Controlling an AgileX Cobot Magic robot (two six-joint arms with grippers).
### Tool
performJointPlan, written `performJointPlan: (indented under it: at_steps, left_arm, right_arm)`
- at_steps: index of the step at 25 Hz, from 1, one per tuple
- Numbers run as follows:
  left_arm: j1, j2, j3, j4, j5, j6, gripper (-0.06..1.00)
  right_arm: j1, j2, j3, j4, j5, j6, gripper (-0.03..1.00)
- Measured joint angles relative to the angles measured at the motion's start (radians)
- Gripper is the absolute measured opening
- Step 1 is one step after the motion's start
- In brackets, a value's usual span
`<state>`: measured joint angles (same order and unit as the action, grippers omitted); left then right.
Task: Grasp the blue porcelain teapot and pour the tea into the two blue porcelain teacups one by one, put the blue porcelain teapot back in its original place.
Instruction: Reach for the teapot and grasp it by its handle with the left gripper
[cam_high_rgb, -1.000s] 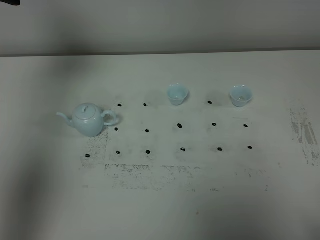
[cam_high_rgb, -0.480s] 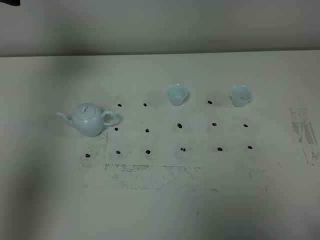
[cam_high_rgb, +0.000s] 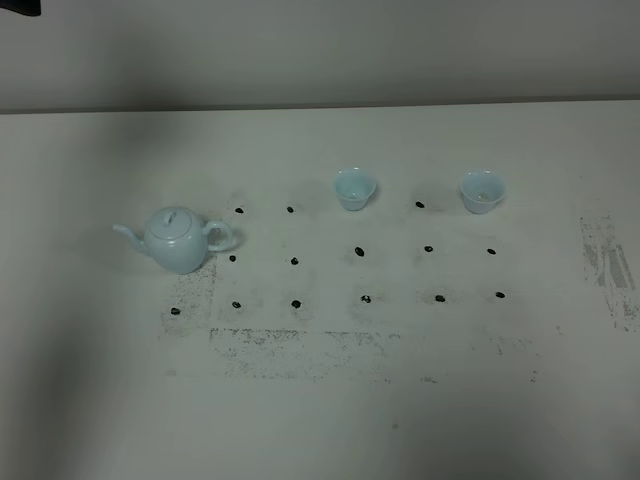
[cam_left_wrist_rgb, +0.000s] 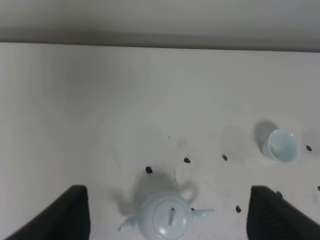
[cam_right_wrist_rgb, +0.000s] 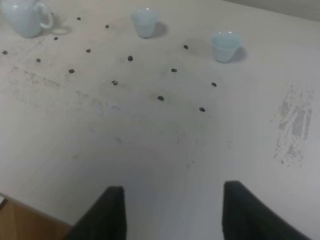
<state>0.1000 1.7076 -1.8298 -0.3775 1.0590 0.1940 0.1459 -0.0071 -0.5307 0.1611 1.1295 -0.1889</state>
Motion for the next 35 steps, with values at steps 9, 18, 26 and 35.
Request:
performJointPlan:
  at_steps: [9,18,26,35]
  left_arm:
    - [0.000,0.000,0.000,-0.016,-0.009,0.024,0.66]
    - [0.000,0.000,0.000,-0.016,-0.020,0.030,0.66]
    - [0.000,0.000,0.000,-0.017,-0.023,0.031,0.66]
    - [0.000,0.000,0.000,-0.017,-0.030,0.033,0.66]
  right_arm:
    - [-0.139,0.000,0.000,0.019,0.000,0.003,0.40]
    - [-0.156,0.000,0.000,0.019,0.000,0.003,0.35]
    - [-0.189,0.000,0.004,0.023,-0.001,0.003,0.30]
    - [-0.191,0.000,0.004,0.023,-0.001,0.004,0.25]
